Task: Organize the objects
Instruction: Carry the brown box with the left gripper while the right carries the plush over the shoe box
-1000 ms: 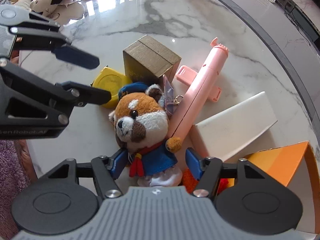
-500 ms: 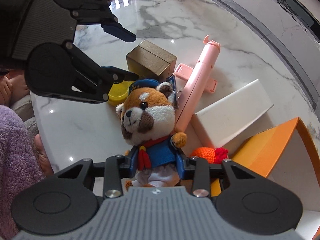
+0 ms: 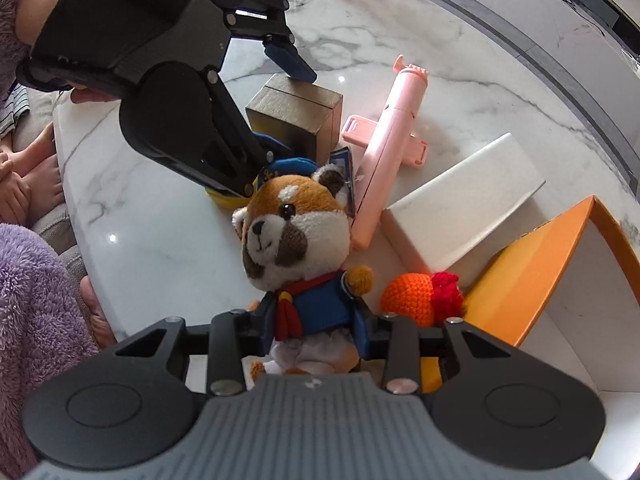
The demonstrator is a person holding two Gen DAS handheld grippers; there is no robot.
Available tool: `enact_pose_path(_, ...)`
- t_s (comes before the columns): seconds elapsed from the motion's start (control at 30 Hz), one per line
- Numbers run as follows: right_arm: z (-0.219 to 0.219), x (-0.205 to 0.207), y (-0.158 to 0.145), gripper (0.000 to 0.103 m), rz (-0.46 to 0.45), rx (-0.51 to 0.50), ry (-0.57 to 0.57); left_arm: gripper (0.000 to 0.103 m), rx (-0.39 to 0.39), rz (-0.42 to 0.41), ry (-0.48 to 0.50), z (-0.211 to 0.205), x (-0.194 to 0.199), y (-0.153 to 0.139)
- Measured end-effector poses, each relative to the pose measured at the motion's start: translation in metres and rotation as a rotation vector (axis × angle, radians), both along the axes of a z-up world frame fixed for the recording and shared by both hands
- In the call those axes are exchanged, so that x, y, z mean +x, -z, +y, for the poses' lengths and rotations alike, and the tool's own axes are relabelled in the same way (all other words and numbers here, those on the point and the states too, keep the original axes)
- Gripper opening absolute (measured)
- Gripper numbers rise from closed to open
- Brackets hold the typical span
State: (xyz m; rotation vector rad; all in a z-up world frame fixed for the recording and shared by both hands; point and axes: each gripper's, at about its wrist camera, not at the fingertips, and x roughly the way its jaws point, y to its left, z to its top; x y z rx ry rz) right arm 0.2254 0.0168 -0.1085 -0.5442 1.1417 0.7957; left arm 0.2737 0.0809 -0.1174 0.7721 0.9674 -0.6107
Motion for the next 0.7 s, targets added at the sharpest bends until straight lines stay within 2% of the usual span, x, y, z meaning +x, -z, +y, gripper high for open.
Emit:
enact_pose_path(0.07,-0.003,-0.001,-0.004,0.039,-0.012,0.014,0.016,0.07,-0.011,0.008,-0.041,0.001,0.0,-0.001)
enact_pose_path(0.17,-0.008,-0.005,-0.013,0.039,-0.017,0.046,0.036,0.063,-0.07,0.031,-0.137,0.009,0.0,-0.009)
enact_pose_path(0.3,-0.011,-0.01,-0.025,0.039,-0.042,0.087,0.084,0.06,-0.169,0.055,-0.308,0.025,0.001,-0.019)
enact_pose_path(0.43,-0.02,-0.013,-0.04,0.039,-0.049,0.149,0.152,0.06,-0.251,0.027,-0.462,0.036,-0.007,-0.04)
enact_pose_path(0.57,-0.037,-0.024,-0.065,0.038,-0.077,0.219,0.214,0.06,-0.329,-0.001,-0.483,0.032,-0.032,-0.078)
enact_pose_path(0.7,-0.071,-0.041,-0.093,0.038,-0.105,0.311,0.293,0.06,-0.42,-0.017,-0.489,0.016,-0.065,-0.116)
